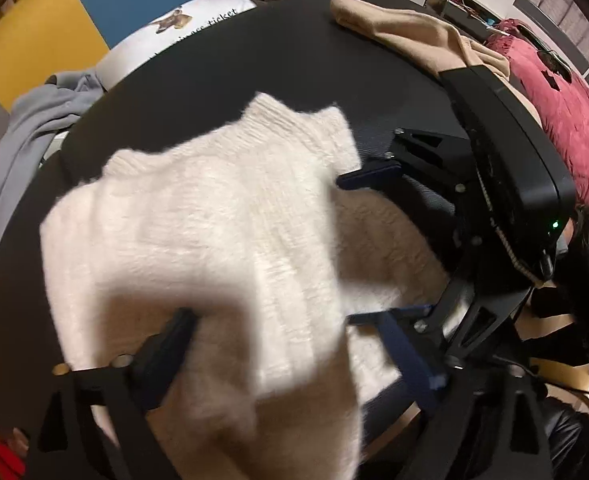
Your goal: Fold clothes
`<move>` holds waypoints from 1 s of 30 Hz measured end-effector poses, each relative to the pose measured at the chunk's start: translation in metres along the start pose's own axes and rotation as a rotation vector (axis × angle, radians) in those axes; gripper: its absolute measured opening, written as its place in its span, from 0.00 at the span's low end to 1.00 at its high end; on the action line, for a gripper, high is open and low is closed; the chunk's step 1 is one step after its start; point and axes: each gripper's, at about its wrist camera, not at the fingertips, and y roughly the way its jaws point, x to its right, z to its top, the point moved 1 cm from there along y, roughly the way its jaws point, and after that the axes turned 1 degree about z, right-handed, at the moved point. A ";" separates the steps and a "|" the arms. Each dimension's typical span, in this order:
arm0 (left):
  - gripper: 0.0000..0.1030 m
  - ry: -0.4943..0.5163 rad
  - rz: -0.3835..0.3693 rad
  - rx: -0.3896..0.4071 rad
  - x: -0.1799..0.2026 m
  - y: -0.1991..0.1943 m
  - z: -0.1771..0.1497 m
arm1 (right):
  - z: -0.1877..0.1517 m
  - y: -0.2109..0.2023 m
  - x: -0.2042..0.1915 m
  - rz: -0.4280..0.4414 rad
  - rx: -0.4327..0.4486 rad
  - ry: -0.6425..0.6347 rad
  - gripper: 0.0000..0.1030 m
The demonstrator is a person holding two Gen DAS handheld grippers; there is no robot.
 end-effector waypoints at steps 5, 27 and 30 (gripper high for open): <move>0.96 -0.061 0.053 -0.051 -0.006 0.013 -0.001 | 0.001 -0.003 0.003 0.021 0.011 0.011 1.00; 0.26 -0.478 -0.383 0.154 -0.139 -0.041 -0.069 | -0.001 -0.001 -0.008 -0.031 -0.009 -0.038 1.00; 0.26 -0.603 -0.612 0.336 -0.173 -0.053 -0.103 | -0.002 0.001 -0.010 -0.045 -0.015 -0.048 1.00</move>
